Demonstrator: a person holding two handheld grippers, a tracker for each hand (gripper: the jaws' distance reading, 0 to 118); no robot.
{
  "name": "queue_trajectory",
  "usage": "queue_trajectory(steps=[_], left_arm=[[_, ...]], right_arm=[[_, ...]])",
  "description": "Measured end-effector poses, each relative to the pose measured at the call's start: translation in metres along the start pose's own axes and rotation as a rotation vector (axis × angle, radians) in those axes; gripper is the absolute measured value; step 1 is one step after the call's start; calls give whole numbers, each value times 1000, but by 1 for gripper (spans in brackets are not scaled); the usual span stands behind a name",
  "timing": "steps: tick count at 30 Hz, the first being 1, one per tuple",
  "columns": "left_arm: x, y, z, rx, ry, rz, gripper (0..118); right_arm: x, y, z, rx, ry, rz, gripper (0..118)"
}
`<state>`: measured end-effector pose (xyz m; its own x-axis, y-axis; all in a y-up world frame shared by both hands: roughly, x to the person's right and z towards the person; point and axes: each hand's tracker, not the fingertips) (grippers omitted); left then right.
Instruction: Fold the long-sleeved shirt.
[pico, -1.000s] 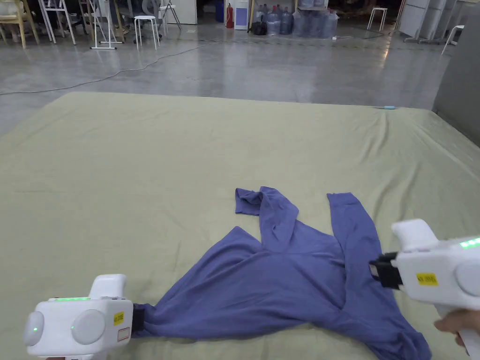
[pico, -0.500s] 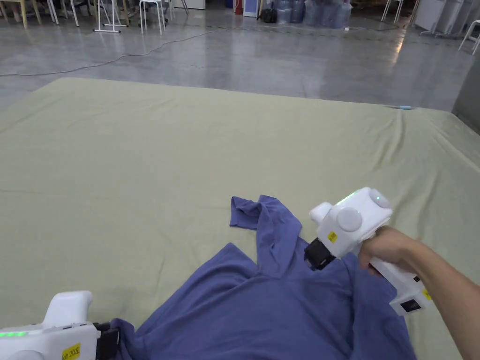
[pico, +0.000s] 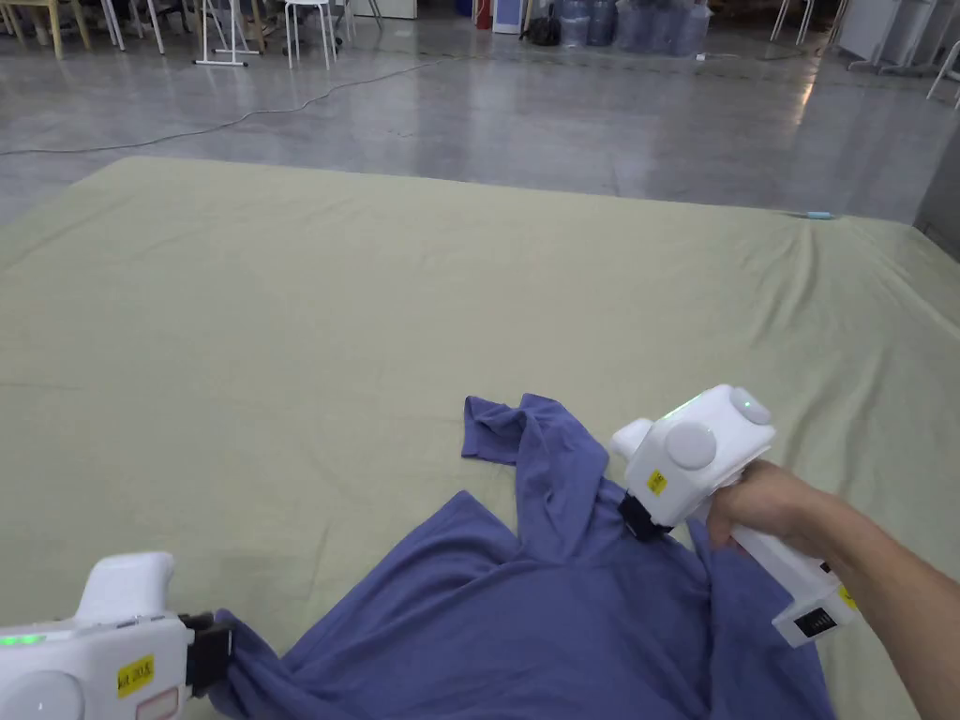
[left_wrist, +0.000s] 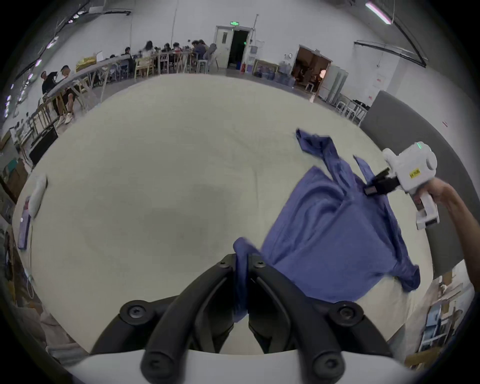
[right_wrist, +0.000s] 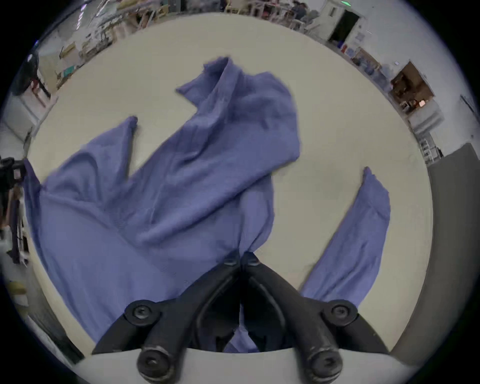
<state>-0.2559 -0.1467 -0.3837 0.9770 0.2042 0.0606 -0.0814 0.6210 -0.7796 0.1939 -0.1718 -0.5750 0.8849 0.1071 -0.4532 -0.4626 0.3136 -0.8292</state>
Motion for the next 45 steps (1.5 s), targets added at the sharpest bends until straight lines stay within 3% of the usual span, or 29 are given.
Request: queue_trajectory(steps=[4, 8, 15, 20, 24, 26, 29, 36, 40, 45], left_arm=[[6, 61, 26, 136, -32, -11, 1], [31, 141, 61, 301, -29, -69, 1], [92, 302, 121, 543, 78, -196, 1], [125, 412, 165, 622, 66, -102, 1], [149, 461, 197, 679, 78, -133, 1], [157, 478, 208, 687, 52, -114, 1], [155, 505, 206, 689, 12, -52, 1], [165, 495, 185, 656, 18, -105, 1], [160, 462, 141, 598, 59, -142, 1], [146, 399, 67, 474, 63, -115, 1]], right_arm=[[27, 5, 88, 170, 7, -101, 0], [48, 13, 192, 343, -160, -91, 0], [84, 57, 358, 538, -364, -119, 0], [114, 103, 452, 712, -502, -229, 0], [124, 125, 508, 846, -608, -311, 0], [139, 134, 529, 888, -614, -370, 0], [148, 136, 547, 888, -593, -387, 0], [155, 121, 521, 856, -596, -398, 0], [154, 99, 467, 848, -539, -435, 0], [149, 71, 363, 717, -436, -479, 0]])
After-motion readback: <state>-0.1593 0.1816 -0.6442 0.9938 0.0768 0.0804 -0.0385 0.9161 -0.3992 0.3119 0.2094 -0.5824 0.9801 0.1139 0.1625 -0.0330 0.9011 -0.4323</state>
